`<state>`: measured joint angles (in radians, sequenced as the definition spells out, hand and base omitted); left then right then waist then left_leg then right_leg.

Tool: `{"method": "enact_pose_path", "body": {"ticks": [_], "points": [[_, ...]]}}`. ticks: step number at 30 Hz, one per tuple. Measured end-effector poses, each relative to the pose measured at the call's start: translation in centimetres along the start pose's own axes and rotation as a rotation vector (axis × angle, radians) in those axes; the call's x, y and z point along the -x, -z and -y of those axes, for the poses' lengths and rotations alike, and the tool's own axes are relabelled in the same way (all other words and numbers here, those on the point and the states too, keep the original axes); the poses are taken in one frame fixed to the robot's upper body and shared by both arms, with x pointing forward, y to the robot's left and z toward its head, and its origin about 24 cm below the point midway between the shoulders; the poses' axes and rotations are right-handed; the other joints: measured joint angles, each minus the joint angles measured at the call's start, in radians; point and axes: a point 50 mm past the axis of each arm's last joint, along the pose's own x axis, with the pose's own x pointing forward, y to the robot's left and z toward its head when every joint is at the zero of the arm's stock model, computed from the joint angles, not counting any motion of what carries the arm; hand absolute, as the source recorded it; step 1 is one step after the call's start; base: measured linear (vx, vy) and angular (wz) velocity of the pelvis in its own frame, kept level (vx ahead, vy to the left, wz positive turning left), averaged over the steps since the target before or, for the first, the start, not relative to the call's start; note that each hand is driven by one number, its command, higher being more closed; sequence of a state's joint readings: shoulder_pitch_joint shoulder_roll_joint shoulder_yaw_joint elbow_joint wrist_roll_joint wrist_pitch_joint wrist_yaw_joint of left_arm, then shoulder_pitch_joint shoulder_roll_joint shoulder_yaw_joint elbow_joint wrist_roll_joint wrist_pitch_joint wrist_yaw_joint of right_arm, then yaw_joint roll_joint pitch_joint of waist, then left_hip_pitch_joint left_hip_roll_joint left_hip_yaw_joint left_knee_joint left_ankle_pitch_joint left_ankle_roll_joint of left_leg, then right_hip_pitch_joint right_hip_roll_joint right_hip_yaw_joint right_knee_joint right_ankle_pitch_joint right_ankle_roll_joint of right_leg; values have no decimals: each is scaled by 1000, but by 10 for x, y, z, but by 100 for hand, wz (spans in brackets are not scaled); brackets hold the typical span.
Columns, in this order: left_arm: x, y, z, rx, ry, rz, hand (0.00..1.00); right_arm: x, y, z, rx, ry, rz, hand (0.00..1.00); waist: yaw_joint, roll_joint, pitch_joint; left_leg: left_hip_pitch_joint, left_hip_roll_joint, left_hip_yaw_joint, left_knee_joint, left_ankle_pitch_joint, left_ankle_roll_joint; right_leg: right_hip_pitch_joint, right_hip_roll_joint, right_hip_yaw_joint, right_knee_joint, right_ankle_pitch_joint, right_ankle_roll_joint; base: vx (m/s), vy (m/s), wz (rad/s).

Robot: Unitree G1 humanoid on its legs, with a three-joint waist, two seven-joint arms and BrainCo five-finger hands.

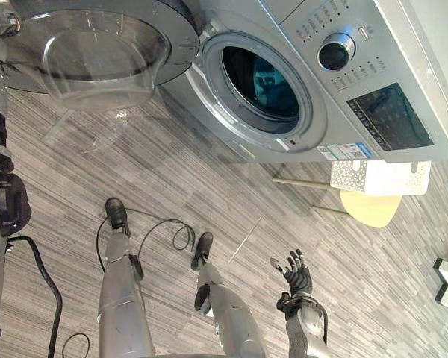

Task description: Pick up the laundry basket with both hands and put the clothes into the washing machine.

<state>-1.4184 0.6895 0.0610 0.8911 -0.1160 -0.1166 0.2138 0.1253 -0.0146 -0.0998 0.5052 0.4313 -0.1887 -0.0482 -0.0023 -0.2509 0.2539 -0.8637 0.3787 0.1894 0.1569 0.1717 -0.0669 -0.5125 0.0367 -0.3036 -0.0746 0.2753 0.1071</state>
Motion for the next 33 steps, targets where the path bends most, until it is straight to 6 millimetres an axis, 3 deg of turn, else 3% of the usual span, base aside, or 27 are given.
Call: {"method": "enact_pose_path", "body": {"ticks": [3,6,8,10,12,13,14,15,17,19,21,23,25,28,31,33], "points": [[8,15,-2,67,-11,-30,0,1,8,3,4,11,-38,0,11,0,0,16,-7,12,0,0,0,7,-9,0,1,0,0,-38,90,0],[30,54,7,52,25,-132,0,1,16,6,12,23,-84,0,21,13,0,67,-28,23,-12,-7,0,48,-32,-3,10,-22,20,-13,111,23],[70,104,27,14,92,-280,0,-1,20,6,17,29,-113,0,24,26,-3,151,-81,37,-38,-12,7,107,-87,-9,54,-101,29,21,117,53],[105,138,41,13,139,-399,0,-4,21,5,20,31,-129,0,24,47,-14,200,-108,50,-51,-15,11,138,-116,-18,89,-141,26,10,96,45],[173,185,60,2,231,-607,0,-7,25,2,31,30,-160,0,27,82,-34,276,-144,78,-75,-15,11,186,-156,-23,130,-186,34,-11,69,36],[220,209,72,-8,302,-755,0,-7,30,1,33,32,-182,0,28,96,-48,327,-165,101,-90,-16,13,215,-182,-22,147,-210,38,-22,38,14],[246,219,77,-9,342,-833,0,-7,32,1,32,35,-196,0,29,100,-55,349,-174,113,-94,-19,17,230,-195,-22,152,-222,36,0,0,0],[302,235,86,6,420,-1008,0,-4,39,0,35,36,-226,0,29,100,-68,395,-192,134,-107,-22,21,258,-217,-21,160,-252,40,-1,-7,-5],[387,241,100,24,554,-1244,0,0,49,-1,2,63,-272,0,21,109,-94,458,-208,183,-140,-21,22,288,-238,-18,166,-294,31,8,-31,-16],[449,230,114,26,721,-1385,0,7,57,4,-34,100,-302,0,15,125,-117,549,-221,238,-228,-4,14,310,-239,9,177,-308,27,9,-13,-31],[480,217,129,24,881,-1419,0,16,65,15,-32,134,-334,0,6,147,-151,591,-220,264,-259,8,7,317,-234,35,176,-318,26,24,-24,-36],[491,204,147,37,1002,-1389,0,22,71,26,-22,165,-368,0,-32,176,-192,616,-218,292,-259,10,5,318,-231,78,173,-324,32,63,-34,-49],[478,200,158,77,988,-1357,0,25,75,36,-7,195,-401,0,-54,191,-201,659,-219,340,-259,12,6,319,-230,144,170,-318,29,101,-12,-86],[437,201,169,194,801,-1294,0,35,83,55,-10,263,-448,0,-99,206,-210,698,-218,396,-259,15,12,335,-227,202,138,-281,44,127,-17,-64],[407,198,173,375,574,-1266,0,52,95,74,-60,366,-494,0,-109,208,-211,730,-207,407,-260,14,11,359,-214,221,117,-273,39,150,-46,-29],[404,202,166,438,481,-1281,0,59,99,83,-96,425,-506,0,-124,210,-211,759,-200,408,-260,11,6,395,-208,218,103,-275,35,109,-48,-9]]}}
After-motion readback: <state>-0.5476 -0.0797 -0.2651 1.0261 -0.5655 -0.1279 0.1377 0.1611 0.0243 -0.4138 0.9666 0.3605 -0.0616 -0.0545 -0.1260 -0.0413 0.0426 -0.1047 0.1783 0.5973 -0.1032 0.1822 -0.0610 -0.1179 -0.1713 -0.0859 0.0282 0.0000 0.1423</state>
